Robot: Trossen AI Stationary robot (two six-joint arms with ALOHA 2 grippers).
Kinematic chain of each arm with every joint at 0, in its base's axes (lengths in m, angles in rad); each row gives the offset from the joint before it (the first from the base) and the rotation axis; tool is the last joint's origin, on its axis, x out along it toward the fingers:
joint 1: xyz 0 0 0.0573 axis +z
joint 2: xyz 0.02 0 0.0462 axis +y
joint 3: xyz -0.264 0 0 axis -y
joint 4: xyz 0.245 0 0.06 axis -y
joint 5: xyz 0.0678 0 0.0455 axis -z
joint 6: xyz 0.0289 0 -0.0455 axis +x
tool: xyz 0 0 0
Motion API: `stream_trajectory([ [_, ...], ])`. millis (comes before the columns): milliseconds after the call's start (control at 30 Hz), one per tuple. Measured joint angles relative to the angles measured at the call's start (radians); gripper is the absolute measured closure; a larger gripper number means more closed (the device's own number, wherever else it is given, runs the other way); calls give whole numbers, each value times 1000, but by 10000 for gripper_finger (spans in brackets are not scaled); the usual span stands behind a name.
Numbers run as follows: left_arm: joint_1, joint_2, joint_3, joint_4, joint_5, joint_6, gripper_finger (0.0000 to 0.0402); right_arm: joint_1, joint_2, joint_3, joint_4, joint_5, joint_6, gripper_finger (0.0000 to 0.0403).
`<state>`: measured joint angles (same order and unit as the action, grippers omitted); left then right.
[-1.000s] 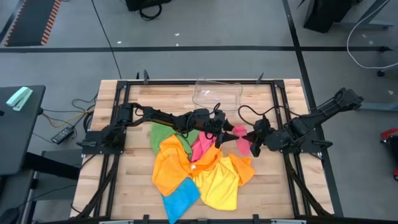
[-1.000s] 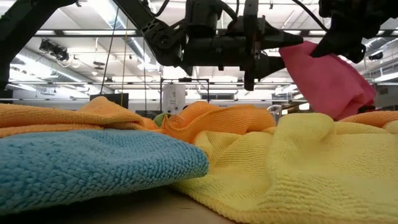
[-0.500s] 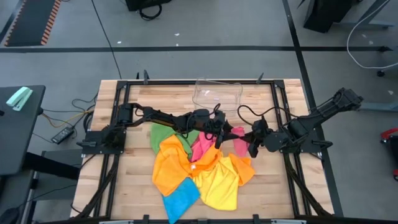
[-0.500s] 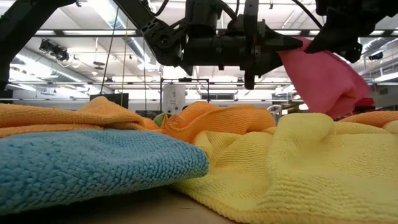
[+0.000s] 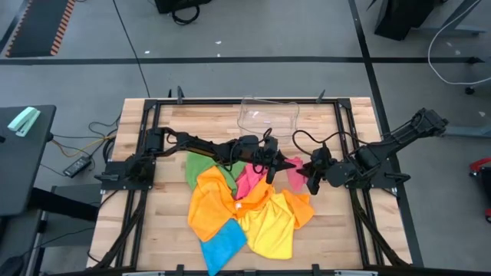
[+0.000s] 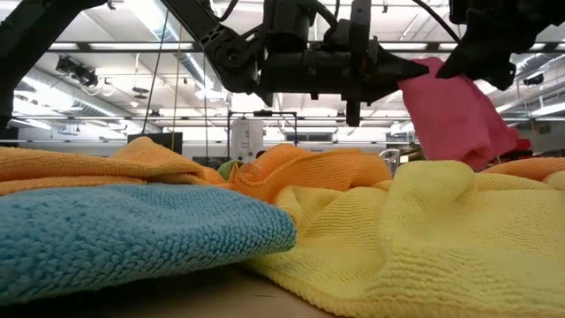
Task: Fold microfiber towels
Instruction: Fold the pink microfiber cloth
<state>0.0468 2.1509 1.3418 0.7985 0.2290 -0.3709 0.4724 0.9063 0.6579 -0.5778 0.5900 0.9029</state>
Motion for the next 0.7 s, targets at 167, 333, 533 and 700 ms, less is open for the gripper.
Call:
stream_trajectory([
  [167,-35,0,0,-59,-79,-7,381,-13,-19,88,-200,-39,108,248],
  [333,-63,12,0,-66,-207,-78,362,0,-19,191,-237,-117,90,237],
  [533,-54,67,0,-18,-302,-173,371,40,16,176,-143,-155,12,251],
  [700,-30,114,0,59,-357,-227,374,40,93,51,18,-146,12,267],
])
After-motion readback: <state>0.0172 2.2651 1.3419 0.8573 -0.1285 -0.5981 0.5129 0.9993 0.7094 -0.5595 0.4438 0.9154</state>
